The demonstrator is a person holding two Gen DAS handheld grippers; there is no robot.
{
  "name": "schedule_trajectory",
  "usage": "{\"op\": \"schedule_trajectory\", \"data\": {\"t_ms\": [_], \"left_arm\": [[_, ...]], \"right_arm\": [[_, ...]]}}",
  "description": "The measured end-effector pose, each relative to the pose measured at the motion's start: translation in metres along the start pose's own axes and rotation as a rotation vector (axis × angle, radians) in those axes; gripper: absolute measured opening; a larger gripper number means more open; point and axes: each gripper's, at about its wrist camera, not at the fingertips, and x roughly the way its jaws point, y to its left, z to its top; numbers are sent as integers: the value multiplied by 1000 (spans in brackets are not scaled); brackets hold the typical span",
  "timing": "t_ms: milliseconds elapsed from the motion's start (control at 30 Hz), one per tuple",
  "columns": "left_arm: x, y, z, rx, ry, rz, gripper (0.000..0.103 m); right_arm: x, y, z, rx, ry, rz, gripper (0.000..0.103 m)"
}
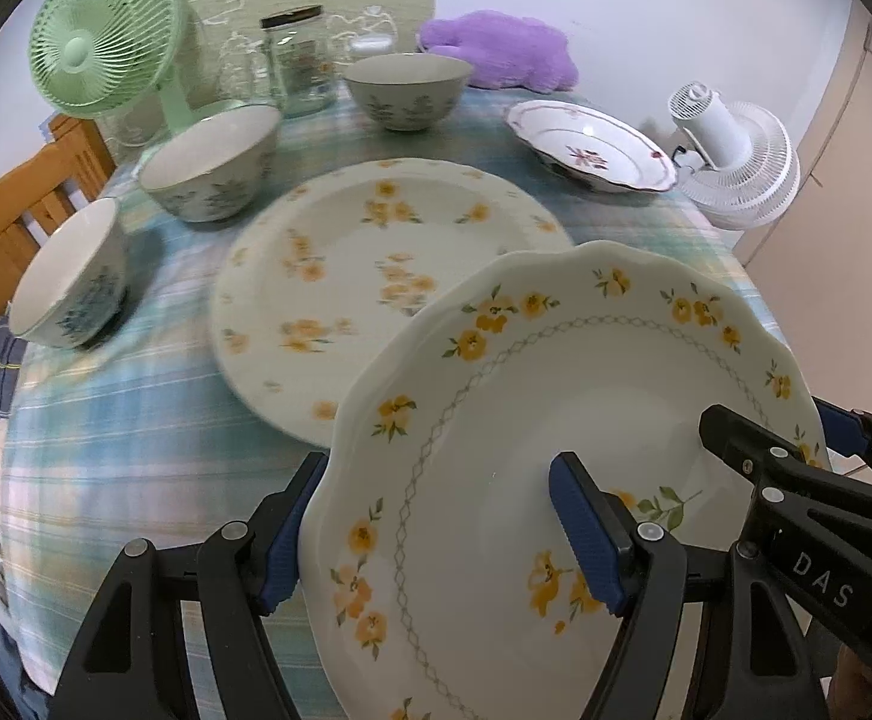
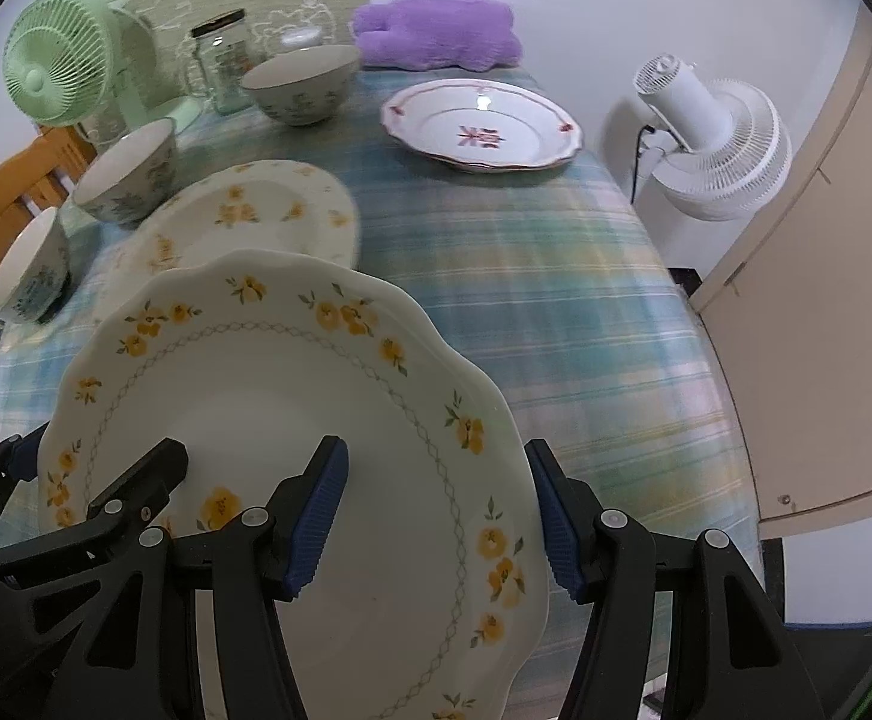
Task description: Organize plates and bowls
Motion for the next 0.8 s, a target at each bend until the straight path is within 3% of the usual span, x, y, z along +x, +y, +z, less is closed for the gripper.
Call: {"op": "schedule_trajectory", "data": {"t_ms": [400,533,800], "left_arm": [[21,-63,-1,38,28,-10,75],[33,-68,0,18,67,-10,76],[43,-88,8,37,68,-8,76]], "right_arm": [[12,-68,-2,13,21,-27,61],[20,-79,-3,4,37,-30,61],[26,-100,-1,19,37,-23,61]]}}
